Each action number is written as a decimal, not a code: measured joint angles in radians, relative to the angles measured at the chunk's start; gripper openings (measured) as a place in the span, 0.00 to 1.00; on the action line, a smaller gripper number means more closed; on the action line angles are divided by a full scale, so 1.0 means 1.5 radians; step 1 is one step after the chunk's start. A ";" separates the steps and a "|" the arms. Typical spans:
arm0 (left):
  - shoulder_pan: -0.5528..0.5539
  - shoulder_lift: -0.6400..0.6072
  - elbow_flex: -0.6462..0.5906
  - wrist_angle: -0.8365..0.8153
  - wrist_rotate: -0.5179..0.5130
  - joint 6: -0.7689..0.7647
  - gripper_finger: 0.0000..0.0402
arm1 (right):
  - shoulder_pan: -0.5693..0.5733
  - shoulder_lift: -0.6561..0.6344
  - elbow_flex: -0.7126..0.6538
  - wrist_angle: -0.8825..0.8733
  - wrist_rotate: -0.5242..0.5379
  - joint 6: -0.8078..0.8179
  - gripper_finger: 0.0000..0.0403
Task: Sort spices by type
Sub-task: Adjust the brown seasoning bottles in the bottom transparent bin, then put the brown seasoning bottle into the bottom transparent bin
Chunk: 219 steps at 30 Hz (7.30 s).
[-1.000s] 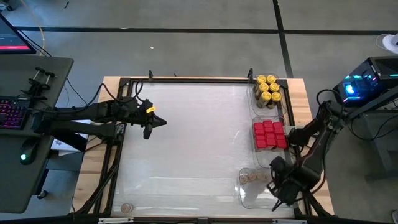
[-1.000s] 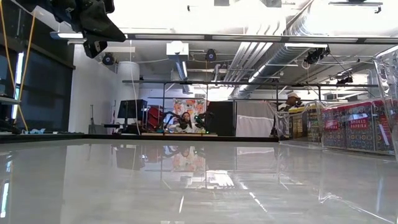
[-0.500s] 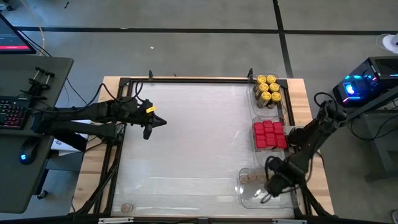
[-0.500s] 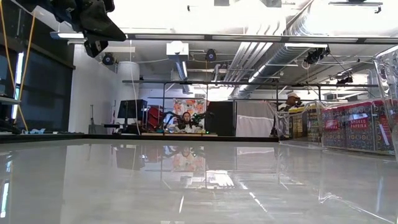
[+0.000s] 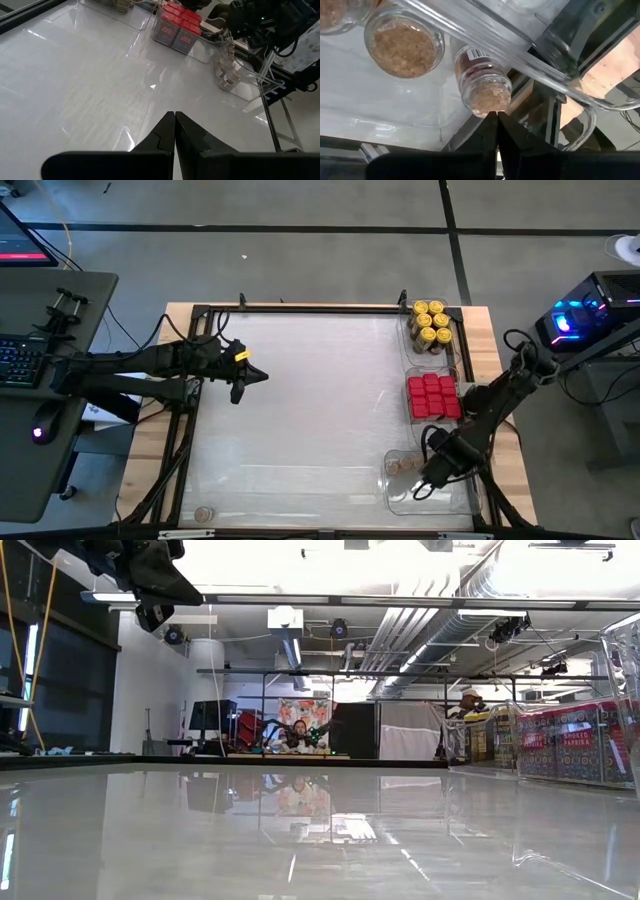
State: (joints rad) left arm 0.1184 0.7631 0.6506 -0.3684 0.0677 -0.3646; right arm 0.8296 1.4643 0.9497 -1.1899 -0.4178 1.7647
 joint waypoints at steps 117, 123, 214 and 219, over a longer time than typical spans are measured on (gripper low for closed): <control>0.000 0.000 0.000 -0.042 0.000 0.019 0.00 | 0.016 0.039 0.028 0.251 0.162 -0.009 0.00; 0.000 0.000 0.000 -0.042 0.000 0.019 0.00 | -0.011 0.042 0.057 0.405 0.255 -0.083 0.00; -0.835 0.525 0.199 -0.205 -0.120 -0.261 0.00 | -0.431 0.241 0.422 0.341 0.465 -0.958 0.00; -0.757 0.526 0.196 -0.246 -0.243 -0.105 0.00 | -0.430 0.241 0.422 0.298 0.496 -0.941 0.00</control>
State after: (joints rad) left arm -1.0177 1.5519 0.9442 -0.7371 -0.2969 -0.5214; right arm 0.1843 1.8256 1.5829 -0.7433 0.3257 0.3526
